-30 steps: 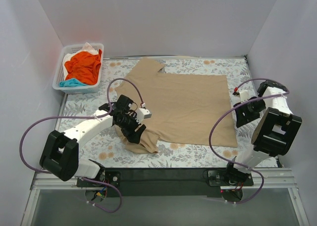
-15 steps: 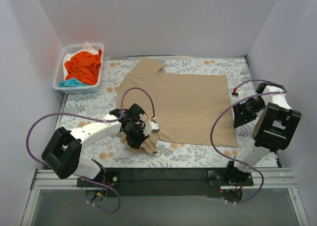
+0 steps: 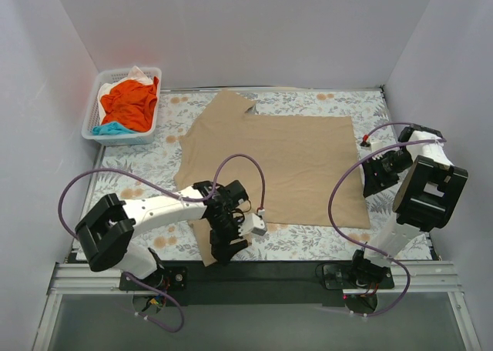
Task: Fold and stack the t-shirts
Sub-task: Flatten the tshirt out
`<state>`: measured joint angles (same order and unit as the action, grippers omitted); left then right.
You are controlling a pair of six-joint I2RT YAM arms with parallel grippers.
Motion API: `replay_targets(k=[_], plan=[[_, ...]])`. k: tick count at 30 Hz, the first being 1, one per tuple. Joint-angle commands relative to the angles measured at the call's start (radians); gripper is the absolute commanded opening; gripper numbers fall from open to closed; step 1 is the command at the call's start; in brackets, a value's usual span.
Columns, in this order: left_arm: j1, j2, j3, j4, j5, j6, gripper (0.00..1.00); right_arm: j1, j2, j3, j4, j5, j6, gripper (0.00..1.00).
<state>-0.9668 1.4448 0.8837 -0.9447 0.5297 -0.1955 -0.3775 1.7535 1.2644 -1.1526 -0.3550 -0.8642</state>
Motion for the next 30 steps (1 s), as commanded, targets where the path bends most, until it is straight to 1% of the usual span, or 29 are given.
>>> replay_targets(k=[1,4,7,8,9,10,11,12,13,15,16,17,19,22,24,27,30], plan=[[-0.023,0.026,0.040,0.021,0.072,-0.048,0.59,0.003,0.004,0.032,-0.021,-0.018,0.007,0.46],[-0.023,0.013,0.081,0.006,0.073,-0.061,0.61,0.009,0.003,0.024,-0.021,-0.012,0.004,0.47],[0.042,-0.043,0.118,0.001,0.069,-0.077,0.59,0.022,0.004,0.024,-0.018,-0.015,0.002,0.47],[0.127,-0.047,0.130,0.000,0.072,-0.076,0.56,0.032,0.008,0.029,-0.015,-0.016,0.004,0.46],[0.184,-0.043,0.158,-0.006,0.079,-0.074,0.55,0.038,0.012,0.035,-0.012,-0.019,0.013,0.46],[0.303,-0.035,0.172,-0.006,0.078,-0.073,0.54,0.045,0.018,0.038,-0.007,-0.025,0.020,0.46],[0.357,-0.024,0.181,0.001,0.064,-0.073,0.52,0.057,0.021,0.041,0.008,-0.027,0.028,0.46],[0.408,-0.014,0.188,0.035,0.043,-0.079,0.52,0.066,0.026,0.039,0.019,-0.027,0.045,0.45],[0.489,0.006,0.189,0.064,-0.020,-0.091,0.52,0.072,0.031,0.030,0.033,-0.021,0.053,0.45],[0.546,0.026,0.176,0.153,-0.086,-0.137,0.52,0.100,0.043,0.020,0.080,-0.010,0.071,0.45],[0.569,0.058,0.169,0.177,-0.121,-0.148,0.52,0.107,0.049,0.013,0.096,0.002,0.091,0.45],[0.618,0.077,0.169,0.196,-0.144,-0.163,0.52,0.123,0.055,0.007,0.123,0.007,0.100,0.45],[0.683,0.147,0.175,0.228,-0.165,-0.197,0.52,0.135,0.078,0.009,0.149,0.019,0.131,0.46],[0.749,0.193,0.164,0.273,-0.188,-0.223,0.50,0.153,0.113,0.018,0.203,0.048,0.155,0.46],[0.769,0.219,0.140,0.293,-0.229,-0.225,0.49,0.164,0.144,0.016,0.241,0.071,0.171,0.46],[0.783,0.232,0.095,0.282,-0.257,-0.211,0.48,0.173,0.181,0.018,0.261,0.108,0.174,0.46],[0.783,0.215,0.037,0.245,-0.260,-0.200,0.46,0.175,0.166,0.020,0.254,0.116,0.151,0.46]])
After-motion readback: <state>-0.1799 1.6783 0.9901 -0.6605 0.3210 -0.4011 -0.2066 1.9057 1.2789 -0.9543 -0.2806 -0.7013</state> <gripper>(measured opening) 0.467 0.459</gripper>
